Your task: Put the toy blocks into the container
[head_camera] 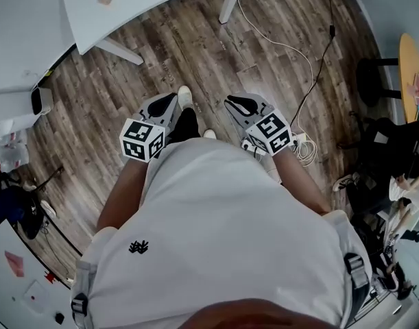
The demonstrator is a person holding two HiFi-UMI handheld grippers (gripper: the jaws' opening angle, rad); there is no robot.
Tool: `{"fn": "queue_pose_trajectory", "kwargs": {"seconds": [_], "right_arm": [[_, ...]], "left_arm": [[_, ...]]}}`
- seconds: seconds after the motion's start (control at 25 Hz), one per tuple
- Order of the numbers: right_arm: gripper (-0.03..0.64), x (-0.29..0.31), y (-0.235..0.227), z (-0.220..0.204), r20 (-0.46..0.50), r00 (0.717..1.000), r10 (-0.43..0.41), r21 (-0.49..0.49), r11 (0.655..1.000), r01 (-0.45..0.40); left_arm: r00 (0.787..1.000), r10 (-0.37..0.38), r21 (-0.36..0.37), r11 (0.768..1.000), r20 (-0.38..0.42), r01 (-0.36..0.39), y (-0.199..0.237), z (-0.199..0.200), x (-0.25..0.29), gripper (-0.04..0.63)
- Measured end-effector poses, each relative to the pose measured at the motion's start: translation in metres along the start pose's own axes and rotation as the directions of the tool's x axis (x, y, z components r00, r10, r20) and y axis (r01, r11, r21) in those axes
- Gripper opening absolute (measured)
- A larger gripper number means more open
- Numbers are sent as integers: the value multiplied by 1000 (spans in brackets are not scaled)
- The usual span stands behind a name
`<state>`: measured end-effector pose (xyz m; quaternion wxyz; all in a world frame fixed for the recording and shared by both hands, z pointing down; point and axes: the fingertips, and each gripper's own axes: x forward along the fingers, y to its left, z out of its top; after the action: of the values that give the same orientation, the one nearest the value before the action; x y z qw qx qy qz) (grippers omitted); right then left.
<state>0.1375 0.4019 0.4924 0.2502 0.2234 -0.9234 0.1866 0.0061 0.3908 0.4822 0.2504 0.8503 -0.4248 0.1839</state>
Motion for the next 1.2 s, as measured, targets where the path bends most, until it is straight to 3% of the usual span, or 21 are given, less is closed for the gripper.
{"fn": "queue_pose_trajectory", "kwargs": {"seconds": [0.24, 0.32, 0.52, 0.96, 1.2], "right_arm": [[43, 21, -53, 50, 1, 998, -56, 14, 998, 56], [43, 35, -70, 64, -3, 997, -72, 19, 997, 72], [43, 68, -92, 99, 5, 997, -75, -7, 997, 75], [41, 97, -159, 135, 14, 1000, 0, -11, 1000, 0], [40, 108, -230, 172, 27, 996, 88, -81, 993, -85]], "left_arm": [[999, -33, 32, 999, 4, 33, 54, 51, 49, 13], [1000, -30, 44, 999, 6, 30, 77, 65, 61, 65], [1000, -8, 70, 998, 3, 8, 132, 88, 83, 67], [993, 120, 53, 991, -3, -120, 204, 125, 134, 66], [967, 254, 29, 967, -28, -254, 242, 151, 171, 66]]}}
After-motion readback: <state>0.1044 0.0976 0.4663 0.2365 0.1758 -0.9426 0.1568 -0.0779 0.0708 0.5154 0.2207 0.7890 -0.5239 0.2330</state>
